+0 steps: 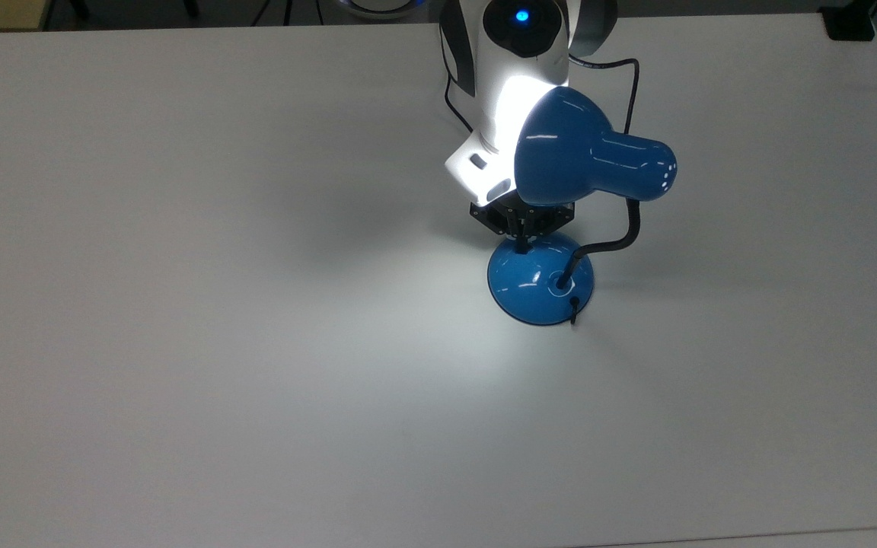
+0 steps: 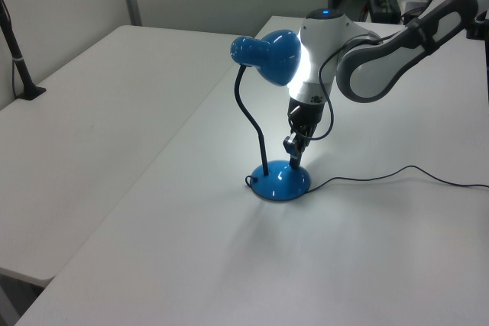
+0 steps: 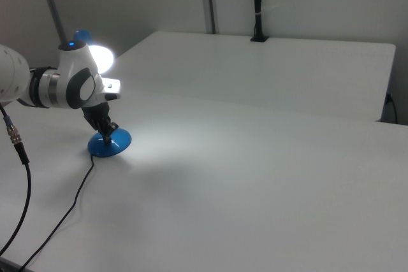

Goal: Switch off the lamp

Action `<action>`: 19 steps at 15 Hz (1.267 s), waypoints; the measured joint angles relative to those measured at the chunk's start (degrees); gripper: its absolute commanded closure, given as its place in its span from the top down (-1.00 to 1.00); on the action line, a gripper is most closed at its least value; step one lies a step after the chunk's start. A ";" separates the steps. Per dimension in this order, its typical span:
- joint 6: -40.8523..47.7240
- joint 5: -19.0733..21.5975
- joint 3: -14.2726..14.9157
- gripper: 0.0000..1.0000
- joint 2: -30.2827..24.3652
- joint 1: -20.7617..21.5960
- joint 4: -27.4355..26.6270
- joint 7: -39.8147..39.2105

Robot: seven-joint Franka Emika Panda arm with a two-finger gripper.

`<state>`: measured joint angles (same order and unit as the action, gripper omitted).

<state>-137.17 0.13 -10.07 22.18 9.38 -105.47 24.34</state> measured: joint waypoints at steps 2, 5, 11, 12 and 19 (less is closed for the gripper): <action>0.00 0.00 0.00 -1.00 -0.04 -0.01 -0.08 0.00; 0.00 0.00 0.00 -1.00 -0.10 -0.02 -0.18 0.00; 0.43 -0.70 0.04 -1.00 -0.62 -0.58 -1.53 0.00; 0.86 -0.88 0.05 -1.00 -0.72 -0.90 -2.20 0.00; 8.38 -1.30 0.12 -0.94 -0.98 -2.11 -3.67 -1.25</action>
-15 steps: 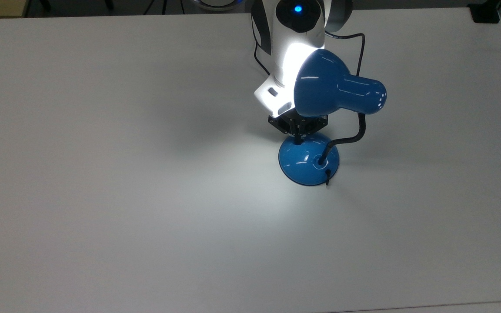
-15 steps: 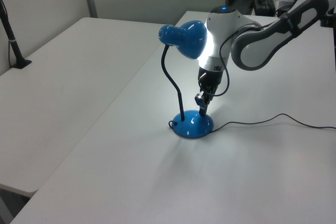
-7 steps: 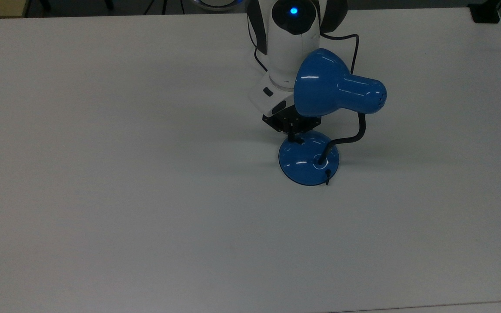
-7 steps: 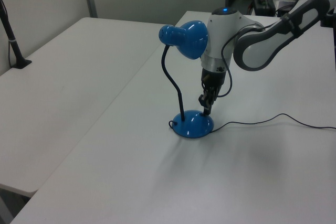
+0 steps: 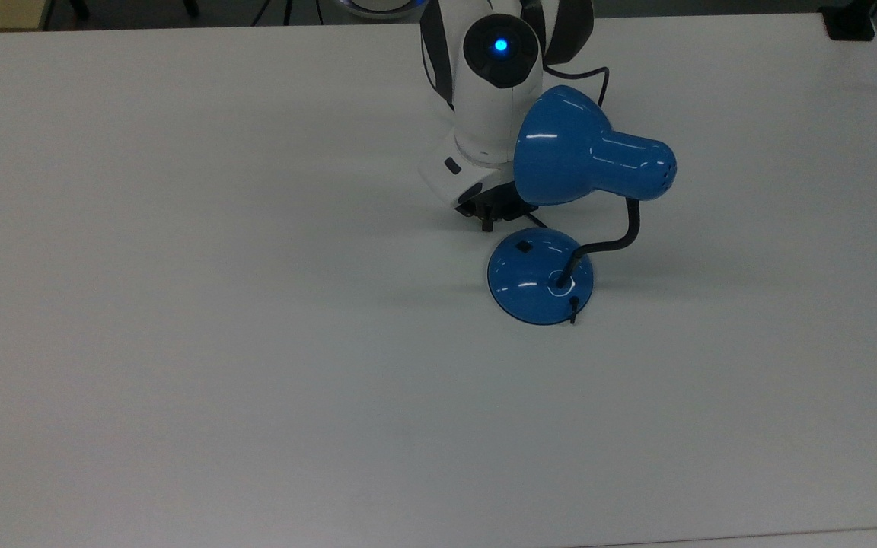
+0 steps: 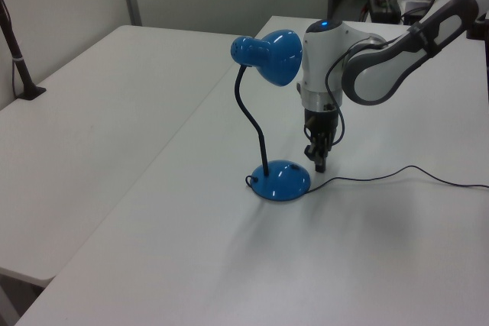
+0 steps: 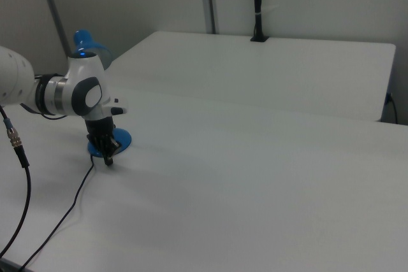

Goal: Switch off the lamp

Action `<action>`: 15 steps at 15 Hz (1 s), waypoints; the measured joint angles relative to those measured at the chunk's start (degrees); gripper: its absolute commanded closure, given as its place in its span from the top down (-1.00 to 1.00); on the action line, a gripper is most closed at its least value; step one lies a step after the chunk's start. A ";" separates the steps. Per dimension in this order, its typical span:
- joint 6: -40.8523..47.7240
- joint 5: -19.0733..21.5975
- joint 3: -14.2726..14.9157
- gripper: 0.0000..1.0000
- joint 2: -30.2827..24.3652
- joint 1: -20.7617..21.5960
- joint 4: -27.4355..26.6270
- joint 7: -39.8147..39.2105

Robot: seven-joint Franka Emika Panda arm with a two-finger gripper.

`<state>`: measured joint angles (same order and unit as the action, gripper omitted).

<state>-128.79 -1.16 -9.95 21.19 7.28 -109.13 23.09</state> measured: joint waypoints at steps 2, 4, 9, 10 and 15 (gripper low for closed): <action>8.21 -0.17 0.03 -0.38 -2.67 -1.38 0.33 -3.99; 16.24 -0.18 0.08 0.99 -7.77 -3.64 0.57 -8.70; 27.82 -0.18 0.38 1.00 -18.58 -9.25 2.95 -17.09; 30.31 -0.18 0.64 1.00 -19.97 -9.98 4.45 -18.76; 35.98 -0.18 5.92 1.00 -23.52 -10.89 12.57 -22.09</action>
<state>-92.81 -1.34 -4.03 -2.33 -3.61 -96.57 1.00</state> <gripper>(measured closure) 0.000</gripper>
